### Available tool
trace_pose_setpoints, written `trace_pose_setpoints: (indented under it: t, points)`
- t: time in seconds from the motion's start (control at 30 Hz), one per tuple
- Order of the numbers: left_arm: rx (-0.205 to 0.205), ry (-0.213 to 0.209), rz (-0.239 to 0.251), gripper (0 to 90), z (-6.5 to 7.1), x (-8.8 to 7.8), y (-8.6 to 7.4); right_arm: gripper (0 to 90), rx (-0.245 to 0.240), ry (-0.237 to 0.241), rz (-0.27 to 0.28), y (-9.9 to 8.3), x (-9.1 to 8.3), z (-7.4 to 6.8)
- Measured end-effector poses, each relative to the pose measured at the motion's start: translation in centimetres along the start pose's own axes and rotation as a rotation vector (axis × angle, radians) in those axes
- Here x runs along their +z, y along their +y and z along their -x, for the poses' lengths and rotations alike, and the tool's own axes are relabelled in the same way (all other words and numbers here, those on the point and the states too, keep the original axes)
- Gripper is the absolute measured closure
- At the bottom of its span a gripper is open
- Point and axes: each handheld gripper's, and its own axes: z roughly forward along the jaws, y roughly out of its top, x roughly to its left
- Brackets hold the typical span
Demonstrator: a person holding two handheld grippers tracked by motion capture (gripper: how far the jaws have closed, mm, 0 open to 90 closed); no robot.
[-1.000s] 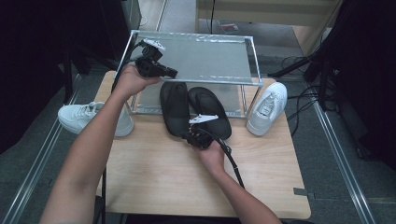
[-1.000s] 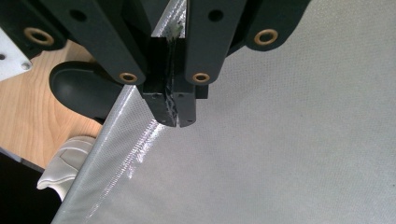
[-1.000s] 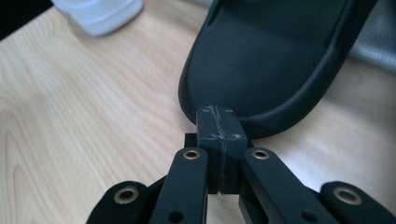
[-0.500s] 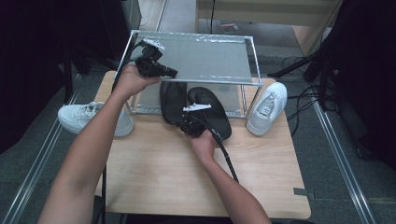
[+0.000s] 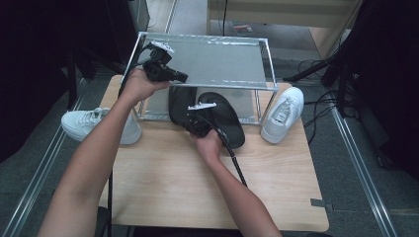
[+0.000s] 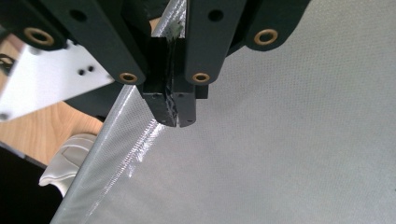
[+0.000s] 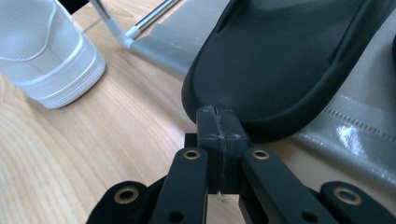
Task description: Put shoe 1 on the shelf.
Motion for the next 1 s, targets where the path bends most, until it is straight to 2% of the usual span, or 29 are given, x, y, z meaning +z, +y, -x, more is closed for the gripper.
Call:
trace_pose_setpoints:
  t: [0.1,0.17,0.3,0.43,0.53,0.7,0.8,0.87,1.0]
  points:
    - [0.003,-0.001,0.006,89.5,0.0,0.0,-0.1,90.0,0.018,0.011,0.006,0.1,0.2,0.4]
    - [0.006,0.005,0.006,89.5,0.1,0.0,-0.1,90.0,0.008,0.013,0.005,0.0,-0.2,0.4]
    - [0.009,0.01,0.006,89.5,0.2,0.0,-0.1,90.0,0.01,0.065,0.017,0.0,-1.6,0.1]
    - [0.007,0.01,0.005,89.5,0.2,0.0,-0.1,90.0,-0.017,0.069,0.02,-0.2,-2.6,-0.2]
    - [0.008,0.011,0.005,89.5,0.2,0.0,-0.1,90.0,-0.048,0.077,0.018,-0.8,-4.2,-0.2]
    - [0.006,0.012,0.005,89.5,0.2,0.0,-0.1,90.0,-0.046,0.088,0.019,-1.5,-5.8,-0.1]
    - [0.004,0.01,0.006,89.5,0.1,0.0,-0.1,90.0,-0.066,0.075,0.008,-2.3,-6.9,0.4]
    - [0.006,0.009,0.006,89.5,0.1,0.0,-0.1,90.0,-0.067,0.073,0.008,-2.5,-7.1,0.6]
    - [0.0,0.006,0.021,89.5,0.1,0.0,-0.3,90.0,-0.059,0.075,0.026,-3.4,-8.9,1.6]
